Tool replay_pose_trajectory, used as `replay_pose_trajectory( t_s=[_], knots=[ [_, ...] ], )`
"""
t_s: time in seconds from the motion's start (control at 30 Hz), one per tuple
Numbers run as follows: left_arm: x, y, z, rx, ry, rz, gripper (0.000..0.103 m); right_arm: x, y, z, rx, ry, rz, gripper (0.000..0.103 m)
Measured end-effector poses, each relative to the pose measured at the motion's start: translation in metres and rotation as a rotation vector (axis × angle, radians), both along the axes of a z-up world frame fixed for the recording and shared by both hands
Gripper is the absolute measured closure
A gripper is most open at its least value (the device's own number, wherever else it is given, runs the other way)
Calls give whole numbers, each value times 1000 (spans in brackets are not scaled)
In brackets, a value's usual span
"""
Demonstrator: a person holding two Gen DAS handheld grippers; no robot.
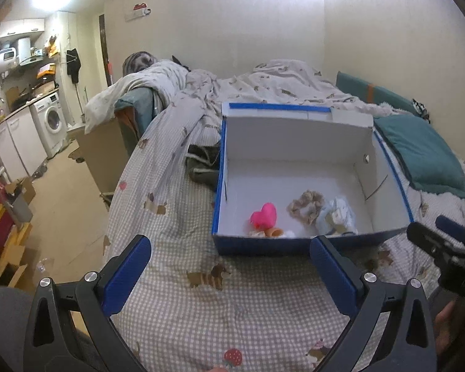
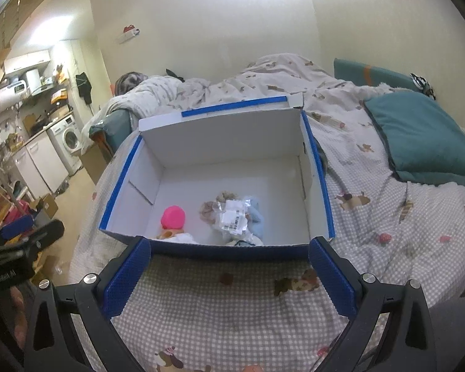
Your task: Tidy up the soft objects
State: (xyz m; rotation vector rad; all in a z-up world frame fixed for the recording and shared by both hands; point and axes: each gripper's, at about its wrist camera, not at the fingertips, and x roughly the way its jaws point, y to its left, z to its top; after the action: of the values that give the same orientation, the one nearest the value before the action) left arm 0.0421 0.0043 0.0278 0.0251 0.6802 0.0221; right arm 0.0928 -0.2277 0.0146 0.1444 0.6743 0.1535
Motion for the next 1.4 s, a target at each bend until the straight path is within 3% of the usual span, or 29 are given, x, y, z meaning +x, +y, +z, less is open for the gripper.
replay_pose_trajectory(
  t_s=[0.17, 0.5, 1.4],
  knots=[
    [3, 0, -2, 4, -32, 28, 1, 7, 2, -8, -6, 21, -11, 0],
    [12, 4, -14, -54, 23, 23, 1, 10, 5, -13, -29, 36, -18, 0],
    [8, 6, -13, -67, 28, 16, 1, 10, 3, -12, -41, 27, -32, 0]
  ],
)
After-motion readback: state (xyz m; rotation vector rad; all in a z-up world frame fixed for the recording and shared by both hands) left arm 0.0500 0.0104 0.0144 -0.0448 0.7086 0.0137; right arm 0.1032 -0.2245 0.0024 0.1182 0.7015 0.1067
